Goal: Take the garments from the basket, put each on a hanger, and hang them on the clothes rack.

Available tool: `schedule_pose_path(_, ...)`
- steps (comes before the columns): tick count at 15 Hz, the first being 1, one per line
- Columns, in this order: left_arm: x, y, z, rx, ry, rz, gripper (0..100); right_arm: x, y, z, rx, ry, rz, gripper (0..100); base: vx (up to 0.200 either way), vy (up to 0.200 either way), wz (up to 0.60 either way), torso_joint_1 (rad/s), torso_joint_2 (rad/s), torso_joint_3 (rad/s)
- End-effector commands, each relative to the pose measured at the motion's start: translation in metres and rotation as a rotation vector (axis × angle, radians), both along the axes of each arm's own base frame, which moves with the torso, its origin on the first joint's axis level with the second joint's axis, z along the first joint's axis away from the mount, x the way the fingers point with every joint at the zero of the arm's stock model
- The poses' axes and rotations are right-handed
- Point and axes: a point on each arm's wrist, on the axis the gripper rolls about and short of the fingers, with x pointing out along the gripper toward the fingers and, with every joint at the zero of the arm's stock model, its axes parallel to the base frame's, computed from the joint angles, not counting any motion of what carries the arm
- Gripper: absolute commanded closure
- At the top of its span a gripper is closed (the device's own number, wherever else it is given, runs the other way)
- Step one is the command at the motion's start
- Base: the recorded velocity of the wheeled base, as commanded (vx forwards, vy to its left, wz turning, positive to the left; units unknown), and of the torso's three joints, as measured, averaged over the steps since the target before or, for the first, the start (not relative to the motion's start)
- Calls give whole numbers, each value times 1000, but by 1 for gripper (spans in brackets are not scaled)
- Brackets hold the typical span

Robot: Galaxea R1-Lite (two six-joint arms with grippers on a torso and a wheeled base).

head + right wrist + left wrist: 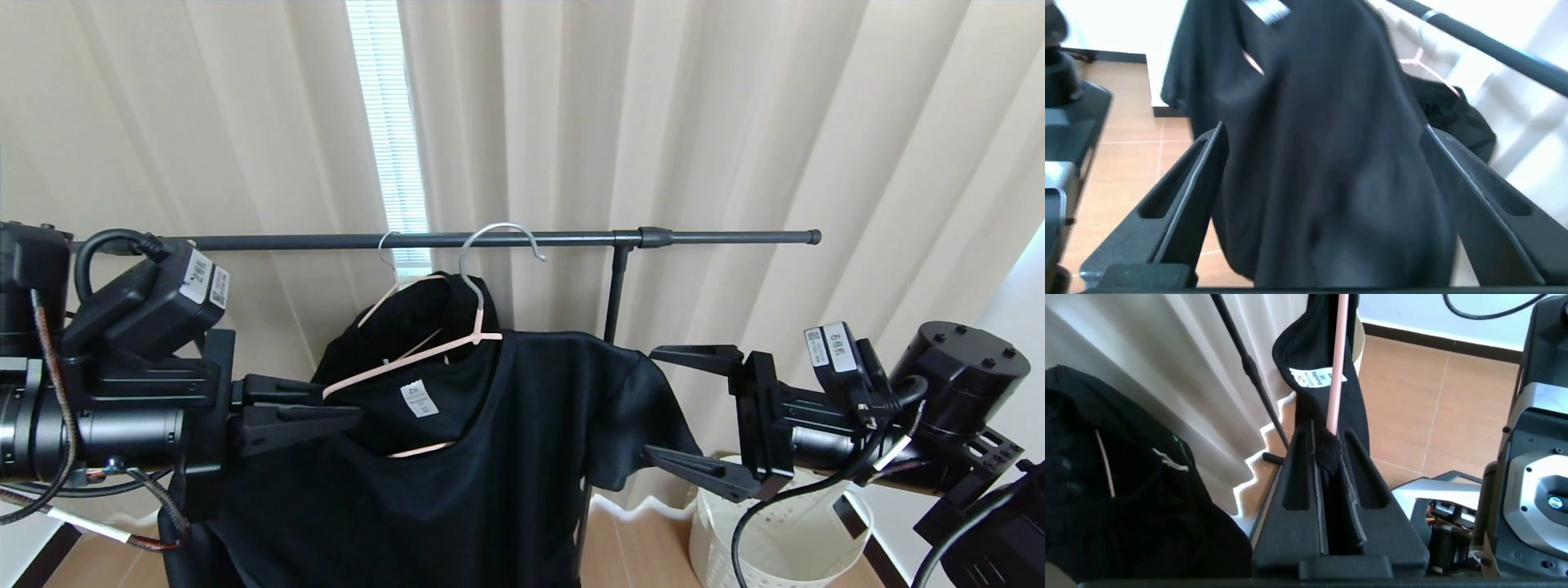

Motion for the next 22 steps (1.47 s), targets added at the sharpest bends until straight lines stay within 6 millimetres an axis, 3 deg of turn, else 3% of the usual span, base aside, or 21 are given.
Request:
schedule_pose_path(1,-12,3,5,-7,-32,1,100,6,-3,-5,-5,14,-16,0,0,0,0,0,0,0)
schedule_pose_path(12,-18,5,10,-21,-46,12,100,52,-26,-39,-24,82,-132,0,0,0,0,0,0,0)
schedule_pose_path(20,-20,5,11,-24,-51,14,100,66,-38,-51,-28,101,-175,0,0,0,0,0,0,0)
schedule_pose_path(21,-20,5,12,-24,-52,14,100,67,-38,-51,-28,101,-177,100,0,0,0,0,0,0)
schedule_pose_path(22,-20,5,12,-24,-52,14,100,68,-38,-51,-27,99,-178,100,0,0,0,0,0,0)
